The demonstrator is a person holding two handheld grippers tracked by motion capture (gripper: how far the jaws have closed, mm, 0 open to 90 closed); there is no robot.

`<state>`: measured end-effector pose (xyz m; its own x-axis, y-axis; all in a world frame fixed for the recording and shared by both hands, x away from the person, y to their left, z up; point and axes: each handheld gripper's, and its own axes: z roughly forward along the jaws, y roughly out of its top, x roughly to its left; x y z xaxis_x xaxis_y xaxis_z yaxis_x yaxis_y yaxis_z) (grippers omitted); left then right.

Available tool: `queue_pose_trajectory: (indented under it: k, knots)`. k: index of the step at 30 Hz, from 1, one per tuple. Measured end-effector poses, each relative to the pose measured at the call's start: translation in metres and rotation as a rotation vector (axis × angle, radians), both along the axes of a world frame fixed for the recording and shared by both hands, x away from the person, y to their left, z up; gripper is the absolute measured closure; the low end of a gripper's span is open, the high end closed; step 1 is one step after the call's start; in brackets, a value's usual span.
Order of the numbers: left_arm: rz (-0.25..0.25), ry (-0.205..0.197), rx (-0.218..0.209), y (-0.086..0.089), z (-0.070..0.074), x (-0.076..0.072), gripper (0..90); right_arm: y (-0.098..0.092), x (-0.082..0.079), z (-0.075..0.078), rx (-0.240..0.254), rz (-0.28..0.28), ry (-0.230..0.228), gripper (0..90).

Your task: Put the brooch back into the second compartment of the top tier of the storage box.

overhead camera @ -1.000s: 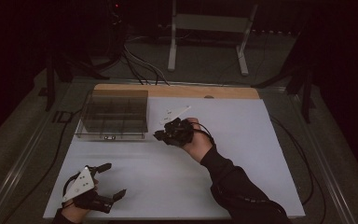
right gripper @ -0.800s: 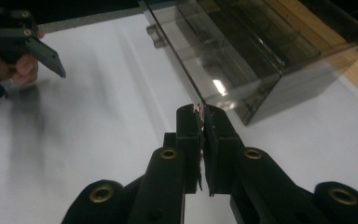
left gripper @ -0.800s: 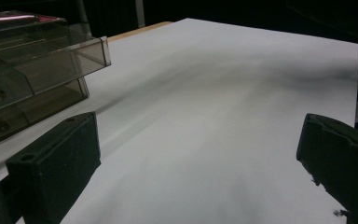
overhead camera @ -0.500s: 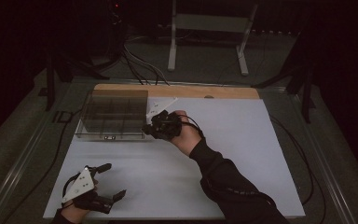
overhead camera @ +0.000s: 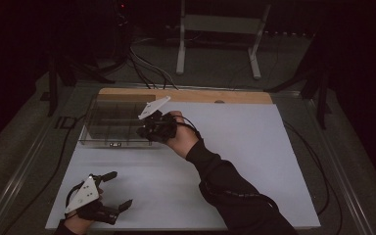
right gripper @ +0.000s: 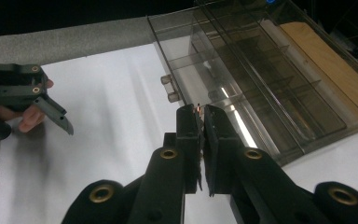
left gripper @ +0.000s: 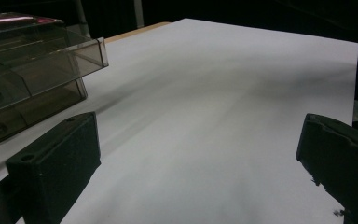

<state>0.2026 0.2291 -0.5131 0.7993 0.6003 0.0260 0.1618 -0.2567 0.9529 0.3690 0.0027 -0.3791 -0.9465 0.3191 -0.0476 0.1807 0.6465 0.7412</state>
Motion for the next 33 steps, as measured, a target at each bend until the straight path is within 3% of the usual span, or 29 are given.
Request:
queue_pose_trajectory:
  k: [18,19,33]
  knots:
    - [-0.007,0.002,-0.006,0.0,0.0,0.0,0.6,0.039,0.014,-0.001,0.018,0.009,0.03,85.6]
    - [-0.007,0.001,-0.008,0.0,0.0,0.0,0.6,0.048,0.016,-0.003,0.011,0.009,0.036,85.6]
    - [-0.006,0.001,-0.015,0.001,0.0,-0.001,0.6,0.079,0.027,-0.013,-0.013,0.007,0.063,85.5]
